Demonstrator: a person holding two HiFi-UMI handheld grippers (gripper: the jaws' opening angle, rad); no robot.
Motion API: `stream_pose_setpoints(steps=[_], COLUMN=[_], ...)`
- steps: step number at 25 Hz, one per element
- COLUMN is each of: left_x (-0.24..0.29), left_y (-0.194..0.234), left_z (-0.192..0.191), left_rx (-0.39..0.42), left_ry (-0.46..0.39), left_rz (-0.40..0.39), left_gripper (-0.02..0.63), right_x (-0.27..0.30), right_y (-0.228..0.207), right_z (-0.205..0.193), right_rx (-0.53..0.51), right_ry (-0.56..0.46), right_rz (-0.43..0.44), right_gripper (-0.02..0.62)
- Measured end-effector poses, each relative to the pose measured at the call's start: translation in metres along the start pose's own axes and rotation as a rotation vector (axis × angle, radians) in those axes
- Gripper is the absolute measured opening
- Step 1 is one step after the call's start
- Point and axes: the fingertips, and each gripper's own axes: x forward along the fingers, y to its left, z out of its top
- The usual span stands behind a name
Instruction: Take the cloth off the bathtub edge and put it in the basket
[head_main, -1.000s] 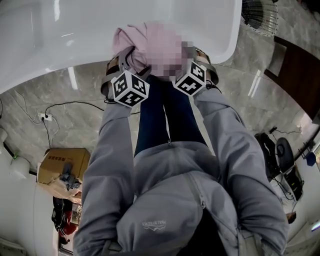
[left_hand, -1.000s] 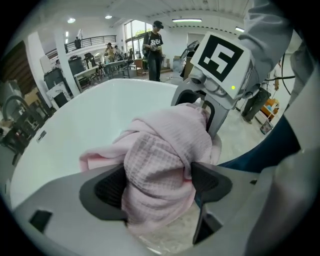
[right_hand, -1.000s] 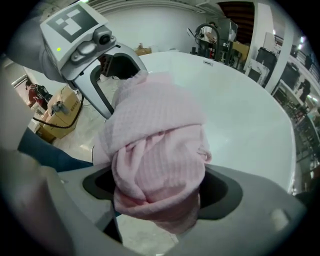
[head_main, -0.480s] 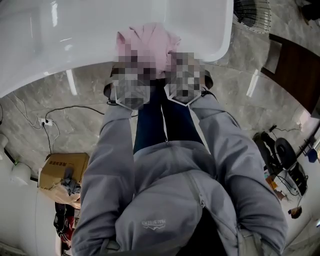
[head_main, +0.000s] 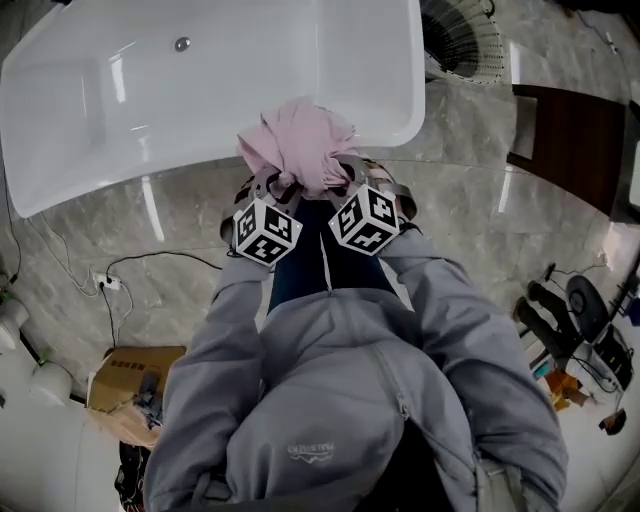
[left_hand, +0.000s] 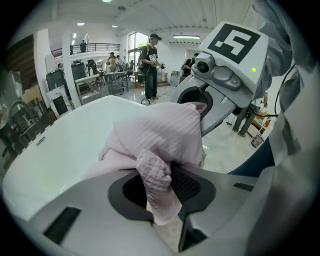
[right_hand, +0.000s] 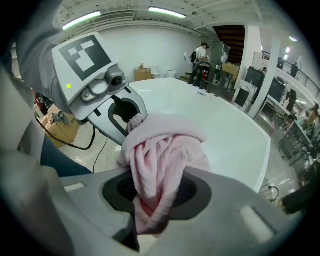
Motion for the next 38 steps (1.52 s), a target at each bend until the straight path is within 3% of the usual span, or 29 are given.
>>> stream_pose_setpoints(steps=[10, 15, 22, 32, 38], left_x=[-0.053, -0.082, -0.111, -0.101, -0.080], left_y=[-0.024, -0.025, -0.026, -0.073, -0.105], left_z=[0.077, 0.111, 0.152, 0.231, 0.282], left_rx=[0.160, 0.211, 0.316, 0.501, 0.560], left_ry=[-0.051, -0.081, -0.124, -0.196, -0.223], left_rz=[0.009, 0.021, -0.013, -0.114, -0.138], left_gripper=[0.107, 0.106, 0.106, 0.106, 0.106], right_x=[-0.092, -0.132, -0.177, -0.250, -0.289], right_y=[-0.010, -0.018, -0.029, -0.054, -0.079], right_z=[0.014, 0.032, 0.048, 0.002, -0.038], right_rx=[0.071, 0.053, 0.087, 0.255, 0.299], right_ry=[-0.071, -0.087, -0.112, -0.136, -0.153], right_rz=[-0.088, -0.138, -0.233, -0.432, -0.504], right_gripper=[0.118, 0.118, 0.118, 0.118, 0.118])
